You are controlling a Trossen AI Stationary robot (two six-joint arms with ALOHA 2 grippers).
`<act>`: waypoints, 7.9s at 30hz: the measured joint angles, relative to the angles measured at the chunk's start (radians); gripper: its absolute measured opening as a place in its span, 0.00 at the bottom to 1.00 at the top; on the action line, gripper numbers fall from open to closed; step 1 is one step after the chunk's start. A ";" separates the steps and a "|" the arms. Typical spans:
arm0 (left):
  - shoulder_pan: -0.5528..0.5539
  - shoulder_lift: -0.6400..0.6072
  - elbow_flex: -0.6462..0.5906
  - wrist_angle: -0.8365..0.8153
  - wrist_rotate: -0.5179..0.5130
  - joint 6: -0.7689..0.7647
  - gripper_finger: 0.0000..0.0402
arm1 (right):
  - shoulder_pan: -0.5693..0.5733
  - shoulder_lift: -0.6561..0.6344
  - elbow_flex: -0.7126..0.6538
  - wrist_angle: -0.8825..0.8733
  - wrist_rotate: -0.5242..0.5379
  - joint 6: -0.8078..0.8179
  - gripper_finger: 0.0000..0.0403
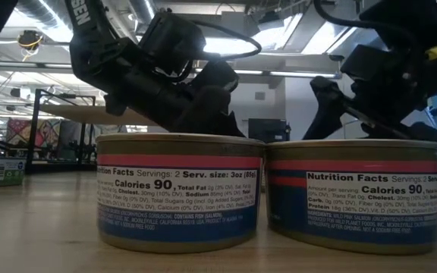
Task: Stack canned seafood by type on shelf
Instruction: Stack the green tuna can on top of the green tuna can on the shelf, then put the blue tuna can on the shelf
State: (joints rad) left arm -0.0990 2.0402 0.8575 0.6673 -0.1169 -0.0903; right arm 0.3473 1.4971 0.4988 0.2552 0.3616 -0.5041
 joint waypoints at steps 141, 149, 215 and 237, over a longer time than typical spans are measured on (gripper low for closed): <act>0.180 -1.015 -0.426 -0.466 -0.288 0.244 0.00 | -0.702 0.406 1.044 -0.297 0.071 -0.176 0.36; 0.180 -1.015 -0.426 -0.467 -0.288 0.243 0.00 | -0.702 0.405 1.044 -0.309 0.063 -0.175 0.42; 0.180 -1.015 -0.425 -0.477 -0.287 0.226 0.00 | -0.702 0.405 1.042 -0.335 0.024 0.004 0.72; 0.114 -1.015 -0.425 -0.475 -0.285 0.154 0.00 | -0.334 0.150 1.035 -0.951 -0.048 0.204 0.72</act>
State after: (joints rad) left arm 0.0154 1.0256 0.4324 0.1926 -0.4015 0.0639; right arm 0.0131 1.6466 1.5340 -0.6961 0.3132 -0.3002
